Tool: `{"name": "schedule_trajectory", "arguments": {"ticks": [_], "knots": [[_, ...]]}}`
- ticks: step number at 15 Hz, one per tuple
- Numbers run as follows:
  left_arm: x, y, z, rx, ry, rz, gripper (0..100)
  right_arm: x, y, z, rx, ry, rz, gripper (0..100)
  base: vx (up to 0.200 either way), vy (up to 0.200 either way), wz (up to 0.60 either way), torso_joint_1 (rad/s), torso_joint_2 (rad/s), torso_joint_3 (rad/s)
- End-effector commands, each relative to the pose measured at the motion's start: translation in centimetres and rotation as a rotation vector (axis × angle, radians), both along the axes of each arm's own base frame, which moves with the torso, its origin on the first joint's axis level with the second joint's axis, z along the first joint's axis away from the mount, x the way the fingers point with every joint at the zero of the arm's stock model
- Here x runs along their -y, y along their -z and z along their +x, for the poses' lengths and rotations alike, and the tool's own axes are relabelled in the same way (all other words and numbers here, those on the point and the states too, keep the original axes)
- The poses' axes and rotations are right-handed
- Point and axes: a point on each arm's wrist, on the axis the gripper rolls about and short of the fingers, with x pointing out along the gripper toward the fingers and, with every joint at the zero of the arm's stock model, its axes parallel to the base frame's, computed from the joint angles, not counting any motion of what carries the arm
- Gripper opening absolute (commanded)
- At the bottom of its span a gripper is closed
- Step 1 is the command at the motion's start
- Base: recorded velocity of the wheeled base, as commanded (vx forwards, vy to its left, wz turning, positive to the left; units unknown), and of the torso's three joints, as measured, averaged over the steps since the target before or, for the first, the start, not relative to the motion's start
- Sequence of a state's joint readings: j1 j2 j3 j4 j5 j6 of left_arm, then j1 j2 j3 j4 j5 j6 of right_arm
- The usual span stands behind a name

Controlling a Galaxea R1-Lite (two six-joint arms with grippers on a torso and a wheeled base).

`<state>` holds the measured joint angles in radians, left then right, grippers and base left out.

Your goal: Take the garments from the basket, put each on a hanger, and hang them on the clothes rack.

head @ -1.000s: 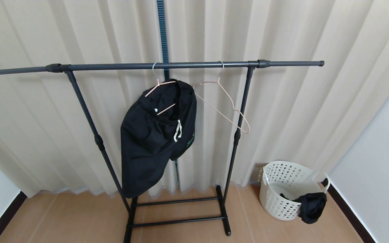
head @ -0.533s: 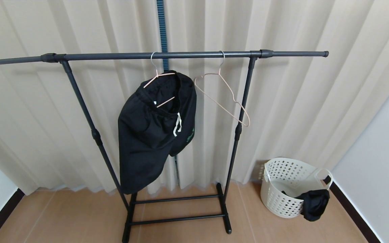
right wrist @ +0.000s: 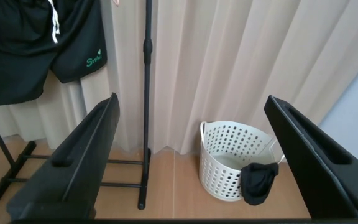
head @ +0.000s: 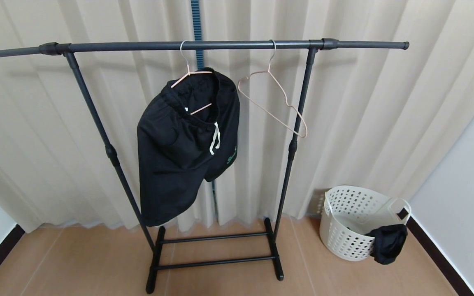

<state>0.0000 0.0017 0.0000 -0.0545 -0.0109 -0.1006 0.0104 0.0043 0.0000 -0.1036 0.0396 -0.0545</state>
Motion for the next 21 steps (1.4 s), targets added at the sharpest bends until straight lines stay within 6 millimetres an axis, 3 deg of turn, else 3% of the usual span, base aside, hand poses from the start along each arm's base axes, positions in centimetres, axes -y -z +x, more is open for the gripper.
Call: {"name": "schedule_trajectory", "arguments": {"ticks": [1,12,21], "knots": [[0.0,-0.01,0.01,-0.001,0.0,-0.001,100,0.0,-0.01,0.0,0.0,-0.001,0.001,100,0.0,0.0,0.0,-0.207,0.55,0.325],[0.0,0.0,0.01,-0.002,-0.002,0.001,100,0.0,-0.01,0.0,0.0,0.001,0.001,100,0.0,0.0,0.0,-0.187,0.52,0.33],[0.0,0.0,0.01,-0.002,-0.002,0.002,100,0.0,-0.01,0.0,0.0,-0.001,0.001,100,0.0,0.0,0.0,-0.112,0.47,0.354]]}}
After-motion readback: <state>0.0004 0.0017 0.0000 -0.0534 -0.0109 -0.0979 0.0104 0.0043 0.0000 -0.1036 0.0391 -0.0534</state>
